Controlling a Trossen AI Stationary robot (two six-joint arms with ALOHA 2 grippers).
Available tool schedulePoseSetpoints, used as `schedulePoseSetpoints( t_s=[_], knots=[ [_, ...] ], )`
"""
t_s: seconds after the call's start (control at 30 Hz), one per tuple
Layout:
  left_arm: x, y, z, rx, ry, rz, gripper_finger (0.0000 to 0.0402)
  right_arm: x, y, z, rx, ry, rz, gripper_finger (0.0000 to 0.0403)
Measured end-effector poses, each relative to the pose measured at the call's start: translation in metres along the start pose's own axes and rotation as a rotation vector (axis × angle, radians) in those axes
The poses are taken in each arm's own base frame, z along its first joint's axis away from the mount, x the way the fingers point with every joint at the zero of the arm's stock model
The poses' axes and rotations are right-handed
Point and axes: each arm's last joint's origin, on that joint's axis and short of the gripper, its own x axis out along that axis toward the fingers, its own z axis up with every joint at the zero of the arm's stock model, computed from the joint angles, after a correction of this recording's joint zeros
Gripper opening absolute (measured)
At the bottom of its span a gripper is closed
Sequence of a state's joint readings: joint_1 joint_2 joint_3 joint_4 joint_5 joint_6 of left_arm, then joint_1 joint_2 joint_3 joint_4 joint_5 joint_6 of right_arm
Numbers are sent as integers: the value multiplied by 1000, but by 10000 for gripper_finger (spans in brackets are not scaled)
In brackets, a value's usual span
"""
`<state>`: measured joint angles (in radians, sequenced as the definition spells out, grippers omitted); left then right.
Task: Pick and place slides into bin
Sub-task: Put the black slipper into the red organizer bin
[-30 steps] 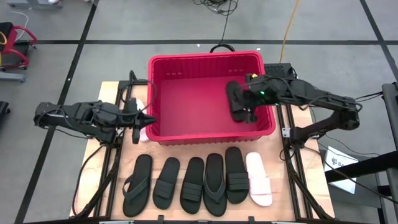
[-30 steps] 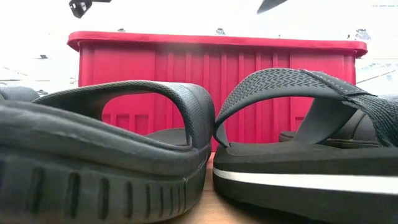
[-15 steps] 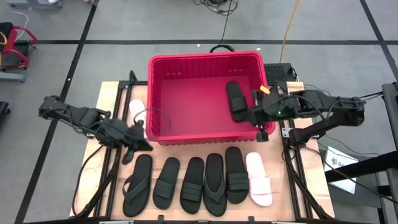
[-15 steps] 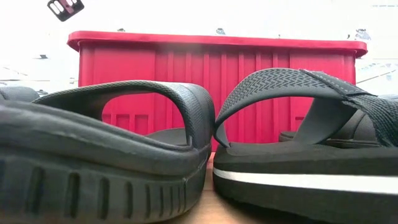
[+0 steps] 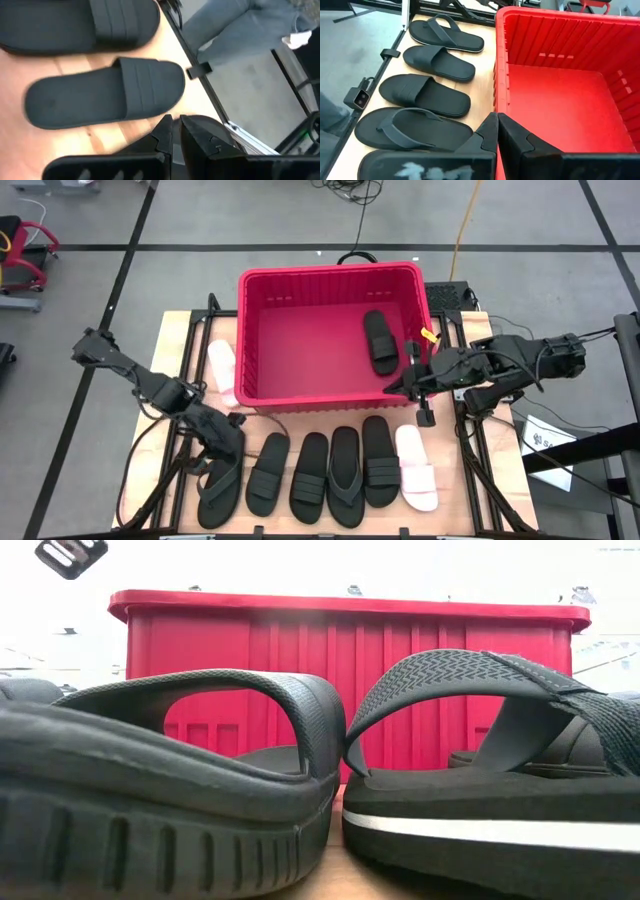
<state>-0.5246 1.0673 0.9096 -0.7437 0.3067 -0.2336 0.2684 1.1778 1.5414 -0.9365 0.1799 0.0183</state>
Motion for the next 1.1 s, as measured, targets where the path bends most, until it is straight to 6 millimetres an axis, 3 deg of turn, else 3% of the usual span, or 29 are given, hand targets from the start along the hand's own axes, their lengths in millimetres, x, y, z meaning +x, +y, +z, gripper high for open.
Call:
schedulePoseSetpoints(
  t_s=[0.5,0.87,1.1],
  knots=[
    [45,12,5,-72,139,94,32,-2,12,1,-43,-14,45,0],
    [69,18,13,-3,132,110,137,-2,12,1,-45,-17,45,0],
    [91,25,14,4,168,123,145,-2,12,1,-45,-17,45,0]
  ],
)
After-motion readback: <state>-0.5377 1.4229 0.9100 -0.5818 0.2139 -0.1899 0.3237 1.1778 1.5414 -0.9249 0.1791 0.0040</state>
